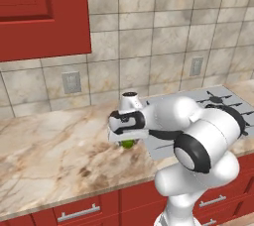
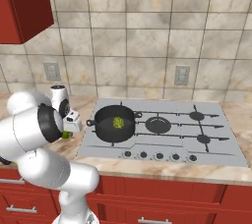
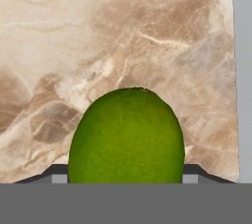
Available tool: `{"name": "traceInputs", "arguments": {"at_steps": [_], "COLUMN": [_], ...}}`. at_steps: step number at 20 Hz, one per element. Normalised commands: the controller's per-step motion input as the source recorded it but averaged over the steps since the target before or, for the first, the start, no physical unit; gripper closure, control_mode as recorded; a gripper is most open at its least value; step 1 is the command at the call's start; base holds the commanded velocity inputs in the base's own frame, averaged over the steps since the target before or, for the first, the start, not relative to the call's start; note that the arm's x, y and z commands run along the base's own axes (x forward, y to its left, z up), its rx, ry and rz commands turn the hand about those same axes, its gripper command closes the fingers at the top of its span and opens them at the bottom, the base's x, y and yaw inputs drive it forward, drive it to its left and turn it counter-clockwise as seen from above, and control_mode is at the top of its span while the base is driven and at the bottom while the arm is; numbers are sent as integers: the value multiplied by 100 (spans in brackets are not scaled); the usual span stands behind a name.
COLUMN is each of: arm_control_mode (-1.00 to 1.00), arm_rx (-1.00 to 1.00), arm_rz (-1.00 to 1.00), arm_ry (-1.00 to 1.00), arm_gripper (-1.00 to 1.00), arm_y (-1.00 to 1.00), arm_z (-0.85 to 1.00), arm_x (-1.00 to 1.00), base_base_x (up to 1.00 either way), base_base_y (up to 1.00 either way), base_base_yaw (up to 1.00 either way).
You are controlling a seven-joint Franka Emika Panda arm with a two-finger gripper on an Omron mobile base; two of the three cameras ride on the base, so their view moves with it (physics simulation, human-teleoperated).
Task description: Put the broccoli and lime in the pot. Retrieve the spatula and lightly stir the vegetables in the pot.
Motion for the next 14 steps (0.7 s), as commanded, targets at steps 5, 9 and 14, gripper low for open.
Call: {"name": "traceInputs", "arguments": {"at_steps": [5, 9, 14], "arm_control_mode": [-100, -100, -100], "arm_rx": [0, 0, 0], "arm_rz": [7, 11, 9], "arm_ry": [0, -2, -6], "arm_gripper": [100, 100, 100], "arm_y": [-2, -6, -41], "arm_z": [85, 92, 76], "arm_x": [-46, -42, -16], "base_base_x": [0, 0, 0], "base_base_y": [0, 0, 0], "base_base_yaw": [0, 0, 0]}}
